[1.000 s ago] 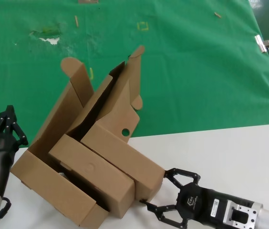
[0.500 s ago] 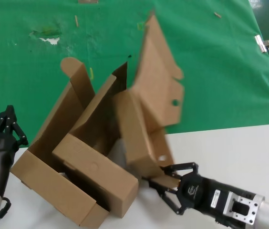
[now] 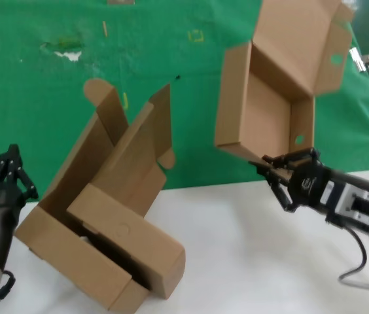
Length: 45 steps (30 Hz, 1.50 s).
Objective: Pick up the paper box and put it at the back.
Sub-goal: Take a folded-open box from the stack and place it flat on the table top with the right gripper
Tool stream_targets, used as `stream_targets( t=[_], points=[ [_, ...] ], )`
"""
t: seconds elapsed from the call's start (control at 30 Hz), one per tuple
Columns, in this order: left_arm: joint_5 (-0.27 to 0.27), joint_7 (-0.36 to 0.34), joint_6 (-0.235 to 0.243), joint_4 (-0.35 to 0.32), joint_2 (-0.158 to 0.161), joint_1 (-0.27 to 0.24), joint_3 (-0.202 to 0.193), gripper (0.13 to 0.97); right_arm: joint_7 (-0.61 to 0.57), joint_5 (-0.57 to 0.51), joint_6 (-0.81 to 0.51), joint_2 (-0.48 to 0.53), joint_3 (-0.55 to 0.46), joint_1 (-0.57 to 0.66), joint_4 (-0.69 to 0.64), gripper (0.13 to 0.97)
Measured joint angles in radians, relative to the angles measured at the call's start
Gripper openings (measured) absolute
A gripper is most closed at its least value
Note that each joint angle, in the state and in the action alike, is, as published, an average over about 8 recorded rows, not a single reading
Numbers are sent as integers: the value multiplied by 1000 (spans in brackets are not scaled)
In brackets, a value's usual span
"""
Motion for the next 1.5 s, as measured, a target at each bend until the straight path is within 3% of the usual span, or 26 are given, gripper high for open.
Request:
stream_targets(
  t=[0.23, 0.47, 0.67, 0.93, 1.5],
  points=[
    [0, 0, 0, 0, 0, 0, 0, 140, 73, -191, -3, 26, -119, 212, -111, 140],
    [0, 0, 0, 0, 0, 0, 0, 140, 109, -413, -23, -34, -258, 435, -335, 140],
    [0, 0, 0, 0, 0, 0, 0, 140, 161, -565, -37, -86, -344, 550, -466, 140],
    [0, 0, 0, 0, 0, 0, 0, 140, 242, -695, -64, -114, -400, 596, -485, 140],
    [0, 0, 0, 0, 0, 0, 0, 140, 602, -979, -188, -125, -385, 533, -308, 138]
  ],
)
